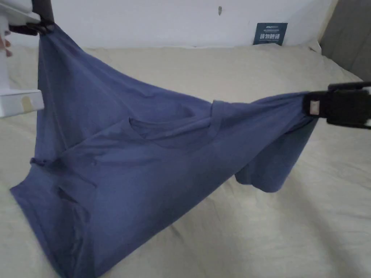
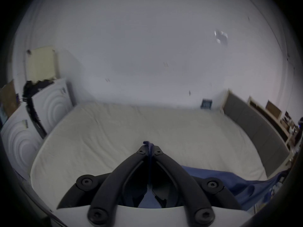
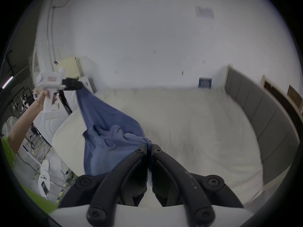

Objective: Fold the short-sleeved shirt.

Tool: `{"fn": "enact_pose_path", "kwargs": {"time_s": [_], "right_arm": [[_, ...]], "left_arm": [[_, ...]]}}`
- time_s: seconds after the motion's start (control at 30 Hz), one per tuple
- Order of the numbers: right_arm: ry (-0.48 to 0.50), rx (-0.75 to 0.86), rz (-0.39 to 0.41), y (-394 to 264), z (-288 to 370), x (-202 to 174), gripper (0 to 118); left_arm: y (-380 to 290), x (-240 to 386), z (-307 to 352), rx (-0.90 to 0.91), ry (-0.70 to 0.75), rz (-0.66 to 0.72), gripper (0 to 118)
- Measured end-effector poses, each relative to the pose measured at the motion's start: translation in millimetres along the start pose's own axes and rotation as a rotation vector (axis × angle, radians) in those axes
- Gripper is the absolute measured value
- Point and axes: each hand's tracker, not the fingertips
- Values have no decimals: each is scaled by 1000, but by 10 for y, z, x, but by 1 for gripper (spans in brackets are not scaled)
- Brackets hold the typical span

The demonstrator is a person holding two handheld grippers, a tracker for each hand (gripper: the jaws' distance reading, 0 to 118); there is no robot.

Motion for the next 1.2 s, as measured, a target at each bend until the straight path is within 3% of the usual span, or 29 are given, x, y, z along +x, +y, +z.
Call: {"fn": "enact_pose_path", "kwargs": {"time_s": [0.27,0.43,0.5,0.83,0.87,0.97,1.0,1.2], "right_arm": [[-129,272,-6,635,1068,20,7],[-68,343,-100,958,1506,17,7],[-68,351,-97,1088,1627,-27,7],[-127,385,-73,1371,1791,-207,7],[-149,381,-63,1720,1568,149,7],[-188,373,-58,1745,1481,188,7],[-204,368,-74,2102,1365,163,7],[-270,329,-108,2628,902,270,7]], "left_arm": [[491,-773,1508,298,106,89,3],[476,-864,2117,387,97,127,3],[514,-934,2223,402,111,129,3],[659,-932,2175,407,134,116,3],[686,-933,2122,401,130,121,3],[731,-738,2017,377,115,147,3],[768,-705,1943,368,112,153,3],[1081,-647,1308,308,142,146,3]]}}
